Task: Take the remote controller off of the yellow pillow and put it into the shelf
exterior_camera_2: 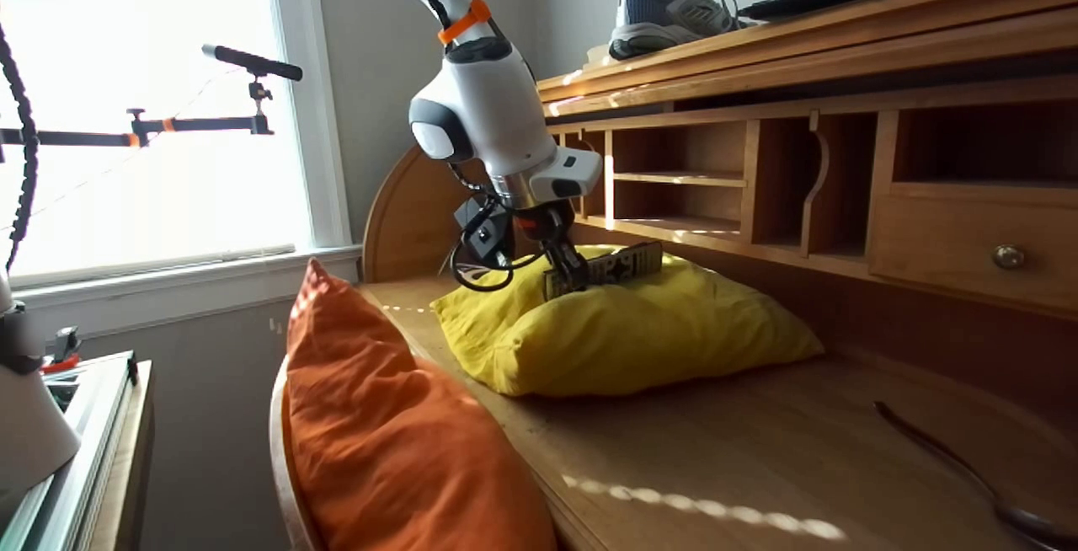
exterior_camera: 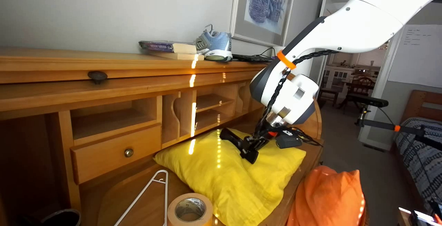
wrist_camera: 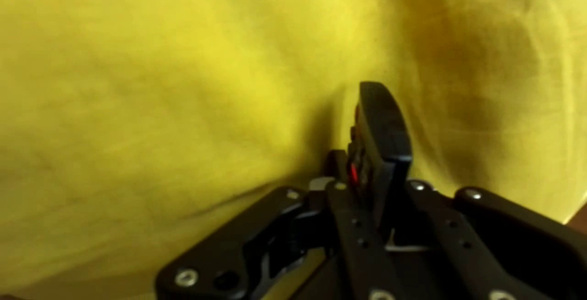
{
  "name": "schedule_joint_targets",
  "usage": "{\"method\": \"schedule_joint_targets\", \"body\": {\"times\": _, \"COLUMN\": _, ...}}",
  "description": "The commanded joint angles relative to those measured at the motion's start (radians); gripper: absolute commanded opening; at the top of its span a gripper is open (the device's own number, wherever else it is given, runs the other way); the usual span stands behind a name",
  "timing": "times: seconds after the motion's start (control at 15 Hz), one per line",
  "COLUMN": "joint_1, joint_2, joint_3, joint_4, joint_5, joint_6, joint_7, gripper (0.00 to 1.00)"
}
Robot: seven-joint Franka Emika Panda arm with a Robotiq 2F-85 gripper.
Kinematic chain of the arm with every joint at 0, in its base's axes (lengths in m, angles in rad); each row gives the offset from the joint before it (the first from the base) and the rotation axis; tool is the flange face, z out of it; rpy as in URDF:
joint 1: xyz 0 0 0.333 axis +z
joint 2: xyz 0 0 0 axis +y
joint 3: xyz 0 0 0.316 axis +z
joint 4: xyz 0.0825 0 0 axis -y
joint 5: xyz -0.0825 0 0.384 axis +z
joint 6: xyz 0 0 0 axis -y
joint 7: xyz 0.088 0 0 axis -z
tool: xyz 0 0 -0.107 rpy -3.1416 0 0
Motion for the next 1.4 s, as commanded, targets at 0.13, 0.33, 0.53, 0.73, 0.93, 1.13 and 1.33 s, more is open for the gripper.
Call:
{"method": "schedule_joint_targets", "body": {"times": 0.13, "joint_1": 0.002, "joint_2": -0.053, "joint_3": 0.011, "joint_4": -0.03, "joint_5": 0.02, "joint_6": 0.004, "joint_7": -0.037, "gripper": 0.04}}
{"method": "schedule_joint_targets", "body": {"times": 0.33, "joint_1": 0.006, "joint_2": -0.099, "joint_3": 0.013, "joint_4": -0.073, "joint_5": 0.014, "joint_6": -0.004, "joint_7": -0.028, "gripper": 0.04}}
{"method": "schedule_joint_targets", "body": {"times": 0.53, "joint_1": 0.019, "joint_2": -0.154, "joint_3": 0.01, "joint_4": -0.14, "joint_5": -0.006, "joint_6": 0.011, "joint_7": -0.024, "gripper": 0.04}}
{"method": "schedule_joint_targets", "body": {"times": 0.73, "joint_1": 0.035, "joint_2": -0.205, "joint_3": 0.009, "joint_4": -0.196, "joint_5": -0.031, "joint_6": 0.058, "joint_7": -0.037, "gripper": 0.04}}
{"method": "schedule_joint_targets", "body": {"times": 0.93, "joint_1": 0.056, "joint_2": -0.239, "joint_3": 0.005, "joint_4": -0.243, "joint_5": -0.082, "joint_6": 0.132, "joint_7": -0.039, "gripper": 0.04}}
{"method": "schedule_joint_targets", "body": {"times": 1.13, "joint_1": 0.079, "joint_2": -0.243, "joint_3": -0.003, "joint_4": -0.277, "joint_5": -0.171, "joint_6": 0.217, "joint_7": -0.038, "gripper": 0.04}}
{"method": "schedule_joint_targets", "body": {"times": 1.33, "joint_1": 0.093, "joint_2": -0.24, "joint_3": -0.006, "joint_4": -0.288, "joint_5": -0.237, "joint_6": 0.29, "joint_7": -0.058, "gripper": 0.04}}
